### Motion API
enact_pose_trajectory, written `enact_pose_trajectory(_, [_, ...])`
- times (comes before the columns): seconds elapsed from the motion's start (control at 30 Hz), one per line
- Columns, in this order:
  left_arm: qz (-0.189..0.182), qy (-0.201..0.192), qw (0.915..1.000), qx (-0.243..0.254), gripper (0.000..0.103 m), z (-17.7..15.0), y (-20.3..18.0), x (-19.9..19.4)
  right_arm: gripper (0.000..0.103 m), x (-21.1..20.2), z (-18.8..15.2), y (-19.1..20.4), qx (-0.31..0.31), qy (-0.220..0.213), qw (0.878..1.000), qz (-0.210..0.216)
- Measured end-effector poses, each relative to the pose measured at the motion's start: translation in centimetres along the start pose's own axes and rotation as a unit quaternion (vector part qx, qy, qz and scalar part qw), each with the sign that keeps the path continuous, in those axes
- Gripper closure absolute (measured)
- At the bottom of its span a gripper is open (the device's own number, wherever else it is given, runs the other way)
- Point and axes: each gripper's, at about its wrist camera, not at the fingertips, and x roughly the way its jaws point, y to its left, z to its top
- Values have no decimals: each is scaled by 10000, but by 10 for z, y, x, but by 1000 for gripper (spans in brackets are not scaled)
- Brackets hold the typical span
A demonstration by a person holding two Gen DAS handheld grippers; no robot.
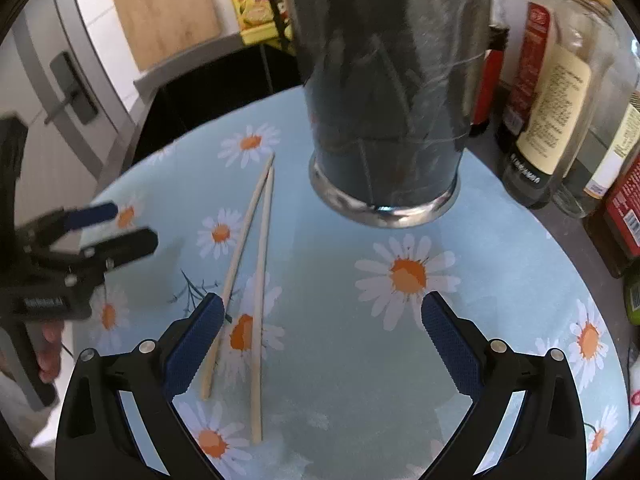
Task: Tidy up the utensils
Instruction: 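Lower both open tools toward the last chopsticks on the cloth, then close the right tool on one chopstick while the left tool grasps the other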
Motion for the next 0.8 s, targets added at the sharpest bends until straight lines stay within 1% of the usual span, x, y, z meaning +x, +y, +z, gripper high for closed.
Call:
enact_pose_trajectory(0.13, [-9,115,9999,6,6,8,-9,8,8,12,-3,3,-172,143,9995,-242])
enact_pose_trajectory(0.17, [-17,140,9999,10,6,9,-11,9,8,13,-4,6,-320,106,9987,-383])
enact_pose_trajectory(0.3, [-116,295,9995,51,6,16,-26,19,8,18,-6,8,-409,94,9986,-333])
enact_pose_trajectory(0.4, [-132,436,9989,117,6,19,-36,28,8,19,-10,8,-404,0,9986,-345])
enact_pose_trajectory(0.5, [4,656,9976,209,6,22,-42,39,8,18,-13,8,-343,-37,9986,-408])
enact_pose_trajectory(0.53, [90,679,9973,282,6,23,-45,42,8,17,-11,9,-361,-25,9985,-404])
enact_pose_trajectory(0.67, [279,856,9955,292,6,27,-49,47,7,13,-14,6,-250,-85,9987,-435])
enact_pose_trajectory(0.73, [475,955,9934,427,4,28,-55,50,7,11,-15,6,-145,-123,9986,-496])
enact_pose_trajectory(0.8, [465,1049,9929,305,4,29,-53,51,7,10,-18,6,14,-155,9981,-600])
